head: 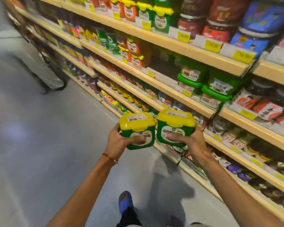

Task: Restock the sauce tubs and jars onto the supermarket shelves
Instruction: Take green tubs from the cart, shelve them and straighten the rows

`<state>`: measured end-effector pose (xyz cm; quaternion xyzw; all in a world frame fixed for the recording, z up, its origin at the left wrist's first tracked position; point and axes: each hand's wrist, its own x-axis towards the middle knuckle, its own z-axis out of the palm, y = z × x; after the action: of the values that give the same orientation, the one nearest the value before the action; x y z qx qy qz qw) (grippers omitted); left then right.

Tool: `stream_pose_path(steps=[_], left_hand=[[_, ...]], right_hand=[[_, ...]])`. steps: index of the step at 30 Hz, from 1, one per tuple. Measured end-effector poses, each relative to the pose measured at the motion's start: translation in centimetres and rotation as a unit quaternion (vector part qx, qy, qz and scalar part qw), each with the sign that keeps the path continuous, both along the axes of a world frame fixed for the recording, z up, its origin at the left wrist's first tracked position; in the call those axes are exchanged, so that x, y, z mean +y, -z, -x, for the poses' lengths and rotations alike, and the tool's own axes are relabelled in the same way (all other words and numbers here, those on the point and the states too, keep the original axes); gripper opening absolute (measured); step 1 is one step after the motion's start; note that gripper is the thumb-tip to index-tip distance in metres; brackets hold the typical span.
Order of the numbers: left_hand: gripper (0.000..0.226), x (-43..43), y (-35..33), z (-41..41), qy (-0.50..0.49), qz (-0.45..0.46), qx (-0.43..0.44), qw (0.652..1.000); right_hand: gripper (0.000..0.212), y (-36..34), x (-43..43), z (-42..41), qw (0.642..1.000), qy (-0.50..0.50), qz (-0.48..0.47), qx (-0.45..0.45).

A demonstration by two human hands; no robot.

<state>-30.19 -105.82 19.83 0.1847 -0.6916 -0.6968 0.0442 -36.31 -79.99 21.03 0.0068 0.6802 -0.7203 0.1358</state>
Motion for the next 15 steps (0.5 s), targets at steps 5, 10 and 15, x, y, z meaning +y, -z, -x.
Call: stream_pose_path(steps=[5,10,15], left_hand=[[0.093,-7.2,-0.4,7.8,0.070,-0.001,-0.019,0.997],[0.092,-10.4,-1.1,15.3,0.121,-0.006,-0.020,0.992],[0.094,-11.7,-1.4,22.8,0.158,0.005,-0.018,0.987]], right_hand=[[0.091,-0.6,-6.5,3.0,0.997,0.075,0.018,-0.001],[0.101,-0.6,-10.1,7.0,0.991,0.136,0.018,0.002],[0.106,-0.2,-11.3,12.4,0.982,0.185,-0.001,0.028]])
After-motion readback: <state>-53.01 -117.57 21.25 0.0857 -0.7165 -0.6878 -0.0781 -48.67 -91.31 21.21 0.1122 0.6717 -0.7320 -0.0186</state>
